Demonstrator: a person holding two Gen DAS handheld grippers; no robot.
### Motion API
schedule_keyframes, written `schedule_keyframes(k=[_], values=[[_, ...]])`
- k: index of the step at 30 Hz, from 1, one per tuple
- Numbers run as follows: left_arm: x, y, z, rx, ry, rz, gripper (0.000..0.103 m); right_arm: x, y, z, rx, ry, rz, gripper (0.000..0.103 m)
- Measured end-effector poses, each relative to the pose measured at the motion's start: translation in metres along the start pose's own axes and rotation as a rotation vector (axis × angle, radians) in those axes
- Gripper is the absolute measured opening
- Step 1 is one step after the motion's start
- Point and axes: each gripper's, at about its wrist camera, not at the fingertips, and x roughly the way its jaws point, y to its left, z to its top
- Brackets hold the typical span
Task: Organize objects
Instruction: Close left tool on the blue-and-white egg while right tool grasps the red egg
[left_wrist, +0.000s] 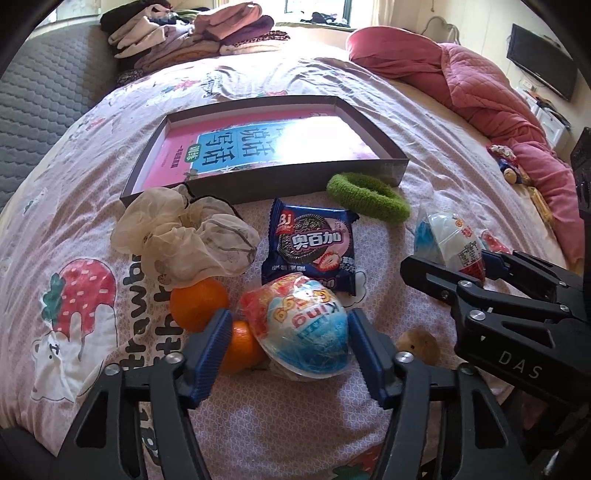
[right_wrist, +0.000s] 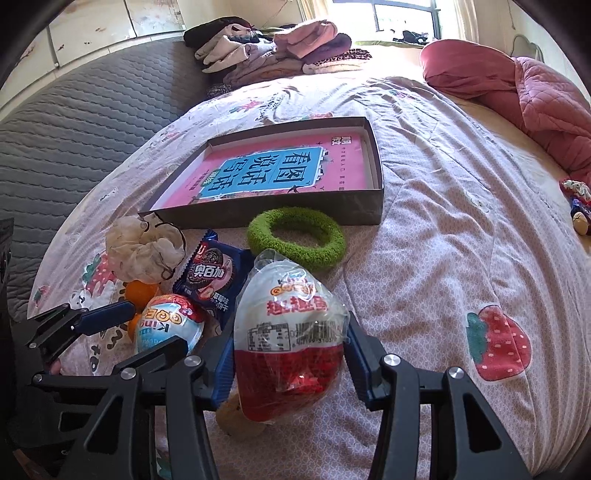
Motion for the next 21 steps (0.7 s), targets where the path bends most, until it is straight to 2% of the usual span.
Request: schedule_keyframes(k=[14, 21], values=[[0.003, 0.004, 0.001, -0.002, 0.007, -0.014, 0.054, -0.001, 0.001, -0.001, -0.002, -0.01, 0.01, 0.052], [-0.001, 0.016, -0.002, -0.03, 0.005, -0.069, 0.054, -0.003, 0.0, -0.001, 0.003, -0.016, 0.013, 0.052]])
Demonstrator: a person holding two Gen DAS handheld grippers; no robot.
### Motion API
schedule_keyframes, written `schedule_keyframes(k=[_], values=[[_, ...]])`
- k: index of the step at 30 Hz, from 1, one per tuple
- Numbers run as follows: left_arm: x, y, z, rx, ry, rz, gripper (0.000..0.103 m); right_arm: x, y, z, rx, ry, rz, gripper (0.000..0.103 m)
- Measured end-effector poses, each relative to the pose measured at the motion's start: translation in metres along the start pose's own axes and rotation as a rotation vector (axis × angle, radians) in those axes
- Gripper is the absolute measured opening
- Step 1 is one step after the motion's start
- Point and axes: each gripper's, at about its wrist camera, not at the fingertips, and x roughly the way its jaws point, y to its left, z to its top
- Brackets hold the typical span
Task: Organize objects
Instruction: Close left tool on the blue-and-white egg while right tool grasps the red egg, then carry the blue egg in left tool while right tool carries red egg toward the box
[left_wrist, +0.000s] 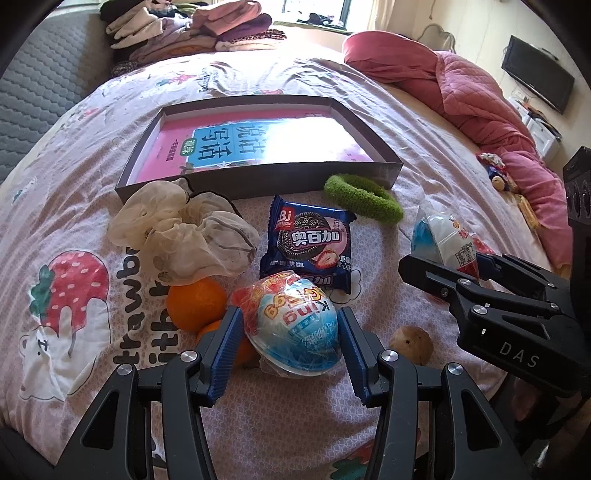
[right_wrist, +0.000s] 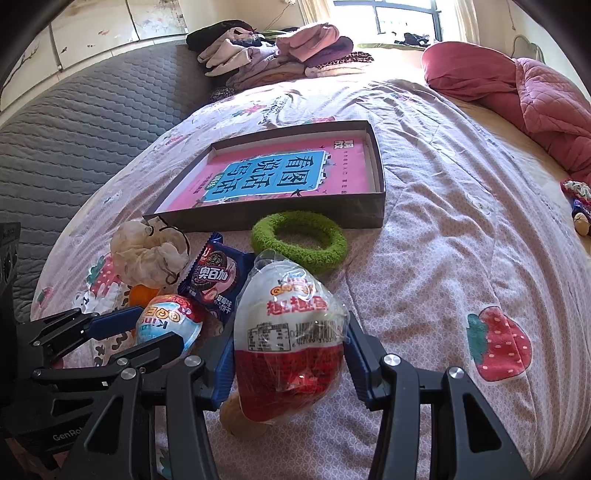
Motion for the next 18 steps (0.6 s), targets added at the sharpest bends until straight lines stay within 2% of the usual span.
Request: schedule_keyframes(k=[5, 18], values=[[-0.0045, 0.0074, -0.0027, -0.009, -0.006, -0.04, 0.054, -0.0018, 0.0013, -0.0001, -0.008, -0.004, 0.014, 0.052], [-0.0073, 0.0068, 0.0013, 0.004, -0.02, -0.039, 0.054, -0.0057, 0.0077, 0.0025, -0.026, -0.021, 0.033, 0.052]])
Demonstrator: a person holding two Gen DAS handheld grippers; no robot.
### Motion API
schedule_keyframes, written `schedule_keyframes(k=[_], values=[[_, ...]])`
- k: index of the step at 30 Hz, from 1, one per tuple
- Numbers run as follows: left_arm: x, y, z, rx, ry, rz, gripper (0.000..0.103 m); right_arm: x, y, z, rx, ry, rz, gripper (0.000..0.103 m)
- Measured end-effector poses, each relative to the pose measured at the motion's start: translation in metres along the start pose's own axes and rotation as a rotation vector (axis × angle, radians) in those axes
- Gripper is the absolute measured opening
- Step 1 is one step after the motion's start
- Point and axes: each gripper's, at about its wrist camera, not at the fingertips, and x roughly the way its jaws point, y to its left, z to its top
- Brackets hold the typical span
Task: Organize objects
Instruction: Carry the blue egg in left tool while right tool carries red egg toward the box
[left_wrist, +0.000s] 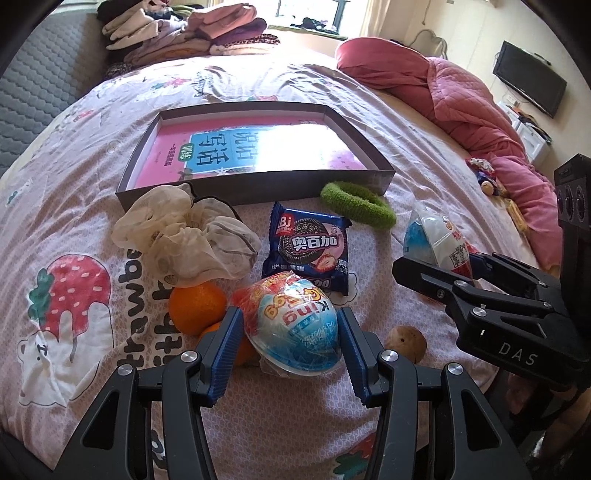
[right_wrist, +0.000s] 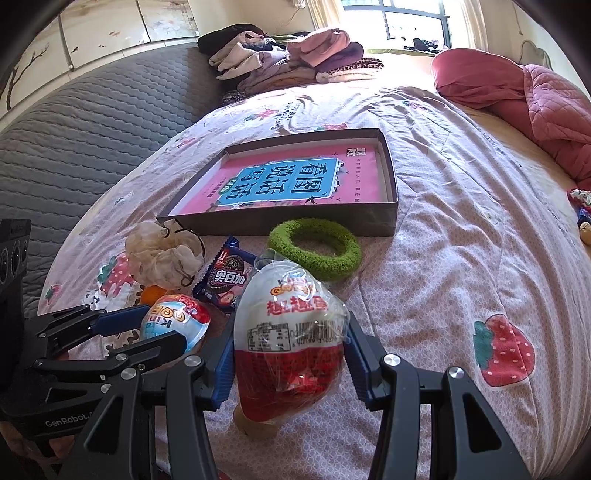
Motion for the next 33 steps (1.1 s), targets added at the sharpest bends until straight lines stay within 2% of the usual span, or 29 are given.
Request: schedule_keyframes(k=[16, 33], values=[[-0.025, -0.004, 0.014, 0.008, -0.062, -0.022, 0.054, -0.007, 0.009, 0.011, -0.032, -0.032, 0.001, 0.052], [-0.048, 0.006, 0.039, -0.003, -0.147, -0.022, 0.054, -0.009, 0.02, 0.037, -0.068, -0.073, -0.008, 0.052]])
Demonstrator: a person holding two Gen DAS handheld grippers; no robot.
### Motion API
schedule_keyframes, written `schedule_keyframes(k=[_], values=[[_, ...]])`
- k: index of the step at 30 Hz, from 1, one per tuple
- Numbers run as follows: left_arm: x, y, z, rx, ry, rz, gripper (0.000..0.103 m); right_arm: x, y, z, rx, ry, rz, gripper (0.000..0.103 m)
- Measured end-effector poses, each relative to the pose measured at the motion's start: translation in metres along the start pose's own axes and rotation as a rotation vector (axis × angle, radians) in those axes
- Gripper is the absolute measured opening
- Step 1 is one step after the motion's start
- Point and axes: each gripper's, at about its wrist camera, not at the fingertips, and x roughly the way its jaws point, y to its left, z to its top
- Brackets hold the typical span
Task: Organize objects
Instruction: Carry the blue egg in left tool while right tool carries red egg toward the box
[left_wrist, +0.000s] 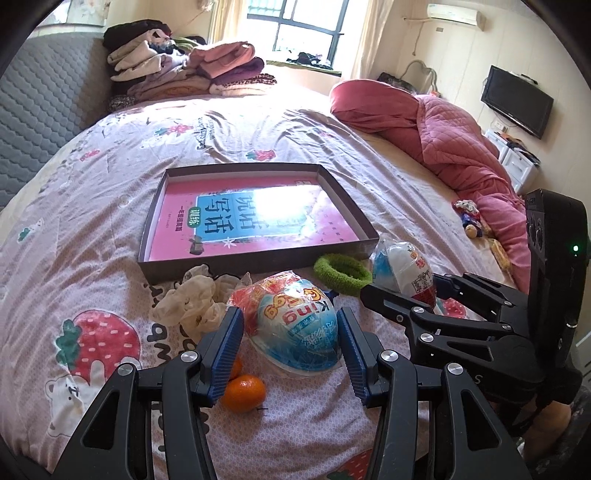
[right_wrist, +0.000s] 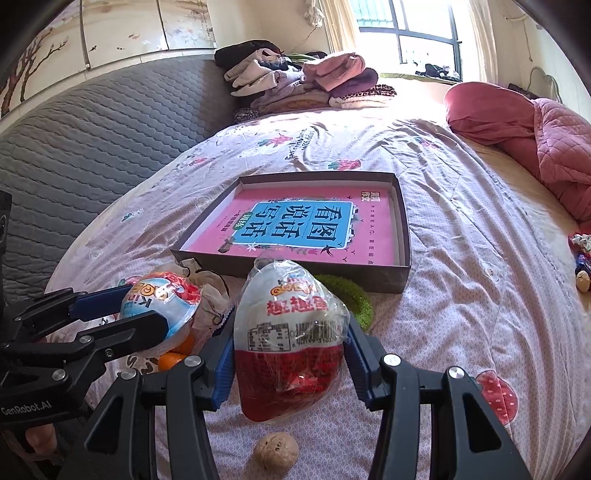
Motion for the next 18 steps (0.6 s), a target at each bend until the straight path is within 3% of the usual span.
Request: schedule_keyframes(k=[18], values=[[0.022, 0.027, 0.036, -0.02, -0.035, 0.014, 0.054, 0.018, 0.007, 0.032, -0.022, -0.02, -0.013, 0.052]])
